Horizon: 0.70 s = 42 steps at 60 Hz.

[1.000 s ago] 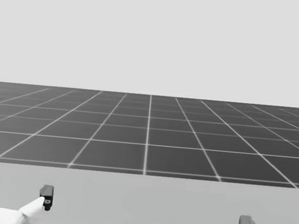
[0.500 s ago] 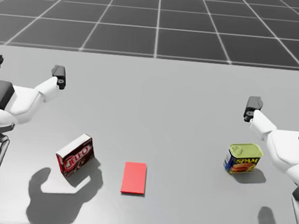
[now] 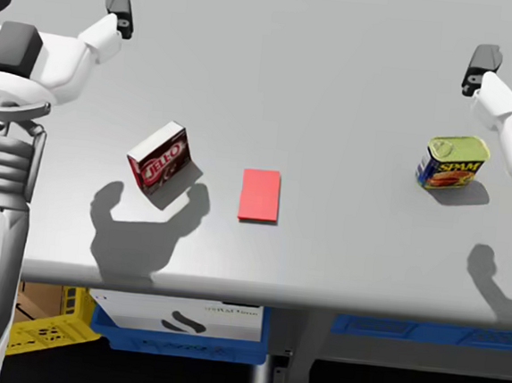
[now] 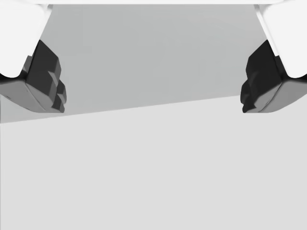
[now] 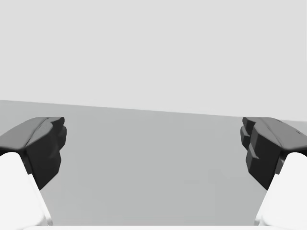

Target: Look at the card. If it is red, pick the object on the left. If it is green, pick the object on the right.

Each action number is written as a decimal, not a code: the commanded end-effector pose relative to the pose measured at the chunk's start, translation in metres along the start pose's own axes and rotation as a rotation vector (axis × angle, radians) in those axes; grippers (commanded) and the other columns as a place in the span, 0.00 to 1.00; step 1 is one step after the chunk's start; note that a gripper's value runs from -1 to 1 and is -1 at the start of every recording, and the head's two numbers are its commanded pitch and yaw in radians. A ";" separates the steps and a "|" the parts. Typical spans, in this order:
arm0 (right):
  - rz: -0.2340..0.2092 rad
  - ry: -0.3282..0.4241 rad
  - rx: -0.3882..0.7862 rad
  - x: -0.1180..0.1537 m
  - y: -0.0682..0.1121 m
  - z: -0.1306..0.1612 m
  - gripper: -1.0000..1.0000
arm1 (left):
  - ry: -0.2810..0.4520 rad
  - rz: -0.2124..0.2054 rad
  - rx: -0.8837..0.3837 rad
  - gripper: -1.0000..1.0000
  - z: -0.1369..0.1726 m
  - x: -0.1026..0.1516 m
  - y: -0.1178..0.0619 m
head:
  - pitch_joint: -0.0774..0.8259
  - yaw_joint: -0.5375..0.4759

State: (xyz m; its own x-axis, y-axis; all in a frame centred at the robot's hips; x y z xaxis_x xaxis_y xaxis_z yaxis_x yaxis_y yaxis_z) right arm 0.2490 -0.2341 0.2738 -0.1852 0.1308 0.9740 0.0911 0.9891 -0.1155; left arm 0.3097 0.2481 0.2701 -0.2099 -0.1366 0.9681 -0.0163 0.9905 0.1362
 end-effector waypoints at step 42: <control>0.000 -0.003 0.010 -0.001 0.003 0.002 0.00 | -0.001 0.002 -0.006 0.00 0.001 0.001 -0.003 | 0.90 0.81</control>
State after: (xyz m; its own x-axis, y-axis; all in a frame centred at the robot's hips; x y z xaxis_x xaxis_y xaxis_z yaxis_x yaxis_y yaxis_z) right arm 0.2480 -0.2323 0.2741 -0.1916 0.1423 0.9711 0.0825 0.9883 -0.1285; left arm 0.3096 0.2466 0.2697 -0.2073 -0.1372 0.9686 -0.0153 0.9904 0.1371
